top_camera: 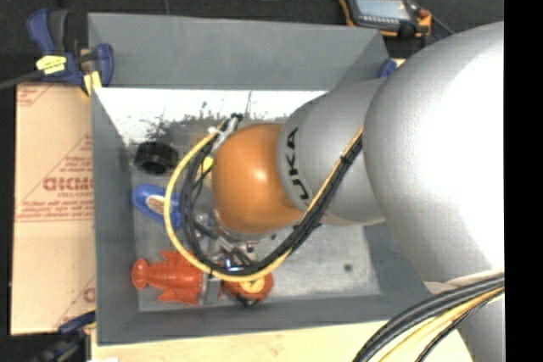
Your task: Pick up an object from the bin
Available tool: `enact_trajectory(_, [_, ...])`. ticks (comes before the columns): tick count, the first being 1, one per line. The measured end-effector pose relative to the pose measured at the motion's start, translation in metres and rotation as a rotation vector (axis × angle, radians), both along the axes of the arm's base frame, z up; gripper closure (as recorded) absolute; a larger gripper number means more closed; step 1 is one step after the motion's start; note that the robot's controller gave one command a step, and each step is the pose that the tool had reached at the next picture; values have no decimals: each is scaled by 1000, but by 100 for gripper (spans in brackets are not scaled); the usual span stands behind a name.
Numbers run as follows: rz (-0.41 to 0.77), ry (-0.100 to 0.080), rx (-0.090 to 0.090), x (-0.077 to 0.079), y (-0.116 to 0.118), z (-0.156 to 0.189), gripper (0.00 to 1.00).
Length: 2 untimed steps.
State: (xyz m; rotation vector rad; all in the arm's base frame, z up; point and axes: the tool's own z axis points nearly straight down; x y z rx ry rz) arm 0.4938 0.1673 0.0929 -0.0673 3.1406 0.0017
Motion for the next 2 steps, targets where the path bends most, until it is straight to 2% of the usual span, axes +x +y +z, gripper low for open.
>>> enact_trajectory(1, [28,-2,-1,-7,34,-15,0])
enact_trajectory(2, [-10,-2,5,-2,33,-20,100])
